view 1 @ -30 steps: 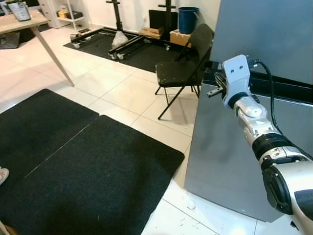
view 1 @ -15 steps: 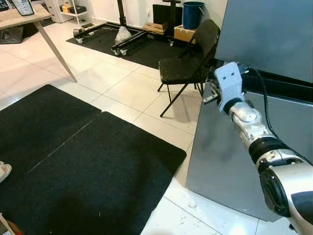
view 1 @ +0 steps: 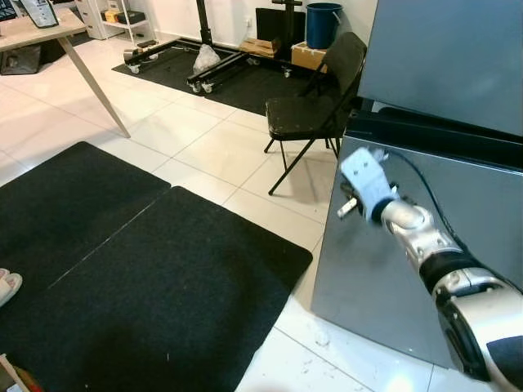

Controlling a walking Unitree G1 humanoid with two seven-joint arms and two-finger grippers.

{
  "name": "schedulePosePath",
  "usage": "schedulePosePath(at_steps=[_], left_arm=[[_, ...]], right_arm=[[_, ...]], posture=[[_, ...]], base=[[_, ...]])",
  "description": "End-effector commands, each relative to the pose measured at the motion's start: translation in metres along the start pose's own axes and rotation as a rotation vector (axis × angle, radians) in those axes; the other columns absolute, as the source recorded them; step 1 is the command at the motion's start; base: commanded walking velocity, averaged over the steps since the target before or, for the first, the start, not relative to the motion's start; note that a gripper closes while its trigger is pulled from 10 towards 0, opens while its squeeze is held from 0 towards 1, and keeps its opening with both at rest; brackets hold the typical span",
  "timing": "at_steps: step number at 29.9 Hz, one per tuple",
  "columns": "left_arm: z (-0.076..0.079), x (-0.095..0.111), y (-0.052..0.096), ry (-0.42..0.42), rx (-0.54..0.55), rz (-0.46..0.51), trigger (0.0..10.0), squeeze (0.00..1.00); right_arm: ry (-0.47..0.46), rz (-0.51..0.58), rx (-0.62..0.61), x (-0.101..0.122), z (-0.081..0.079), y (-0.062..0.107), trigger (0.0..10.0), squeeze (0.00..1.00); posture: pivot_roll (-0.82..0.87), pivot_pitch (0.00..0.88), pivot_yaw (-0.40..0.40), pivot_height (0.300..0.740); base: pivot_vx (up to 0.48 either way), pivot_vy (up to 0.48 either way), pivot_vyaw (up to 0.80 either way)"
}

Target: Restocking fridge

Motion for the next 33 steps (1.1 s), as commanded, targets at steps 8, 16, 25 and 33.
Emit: schedulePosePath(at_steps=[8, 16, 25, 33], left_arm=[[0.002, 0.013, -0.006, 0.021, -0.003, 0.012, 10.0, 0.00], [0.002, 0.016, -0.008, 0.012, -0.015, 0.002, 10.0, 0.00], [0.000, 0.014, -0.007, 0.001, -0.022, -0.014, 10.0, 0.00], [-0.001, 0.014, -0.007, -0.004, -0.019, -0.016, 10.0, 0.00]], right_arm=[[-0.149, -0.512, -0.043, -0.172, -0.038, 0.051, 10.0, 0.00], [-0.320, -0.656, -0.146, -0.230, -0.052, 0.092, 10.0, 0.00], [-0.368, -0.736, -0.206, -0.257, -0.058, 0.117, 10.0, 0.00], [-0.379, -0.752, -0.212, -0.262, -0.062, 0.121, 10.0, 0.00]], posture=[[-0.04, 0.002, -0.023, 0.740], [-0.04, 0.000, -0.020, 0.740], [-0.05, 0.000, -0.008, 0.740], [-0.04, 0.000, -0.006, 0.740]], base=[[0.000, 0.000, 0.00], [0.066, 0.000, 0.00], [0.171, 0.000, 0.00], [0.255, 0.000, 0.00]])
Point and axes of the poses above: a point about 5 cm out from each wrist's last joint towards the gripper, its own y axis pointing back from the gripper into the wrist, its own x axis along the axis of the wrist's last joint, z = x × y, the point moved 2 cm from there along -y, pointing out of the wrist towards the gripper, and after that the axes turned 13 degrees about -y, right-handed, at the moved point
